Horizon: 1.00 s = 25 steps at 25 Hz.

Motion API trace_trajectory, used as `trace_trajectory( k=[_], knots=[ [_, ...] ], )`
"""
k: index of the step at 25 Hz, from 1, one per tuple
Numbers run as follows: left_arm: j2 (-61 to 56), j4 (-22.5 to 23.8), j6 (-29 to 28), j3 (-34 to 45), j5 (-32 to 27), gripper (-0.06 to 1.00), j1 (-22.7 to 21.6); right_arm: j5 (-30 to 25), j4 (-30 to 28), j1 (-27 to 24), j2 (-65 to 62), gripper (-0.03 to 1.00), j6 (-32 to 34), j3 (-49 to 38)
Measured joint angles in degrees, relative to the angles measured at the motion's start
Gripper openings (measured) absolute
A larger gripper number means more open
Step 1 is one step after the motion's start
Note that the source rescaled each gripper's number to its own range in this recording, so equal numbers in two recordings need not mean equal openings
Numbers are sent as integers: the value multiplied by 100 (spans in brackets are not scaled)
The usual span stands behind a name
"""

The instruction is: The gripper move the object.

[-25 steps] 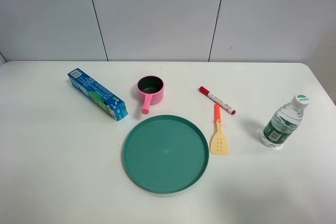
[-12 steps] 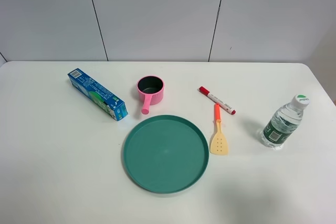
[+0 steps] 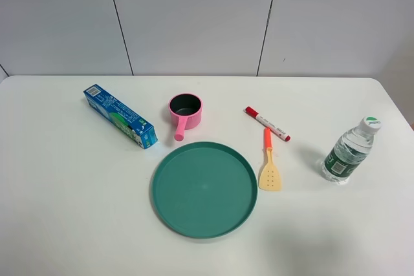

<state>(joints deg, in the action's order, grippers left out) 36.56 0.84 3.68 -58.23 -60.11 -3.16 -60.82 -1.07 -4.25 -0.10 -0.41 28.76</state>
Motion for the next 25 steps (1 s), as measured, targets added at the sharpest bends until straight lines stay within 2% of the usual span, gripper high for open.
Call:
trace_trajectory(
  k=[6,13,21,25],
  knots=[
    [-1728,-25,-5,1078,31,92,0,0,0,0,0,100,0,0],
    [-3243,-43,-11,1932,43,92,0,0,0,0,0,100,0,0],
    [-3686,-84,-21,2804,15,92,0,0,0,0,0,100,0,0],
    [-3686,-84,-44,2913,-23,92,0,0,0,0,0,100,0,0]
  ],
)
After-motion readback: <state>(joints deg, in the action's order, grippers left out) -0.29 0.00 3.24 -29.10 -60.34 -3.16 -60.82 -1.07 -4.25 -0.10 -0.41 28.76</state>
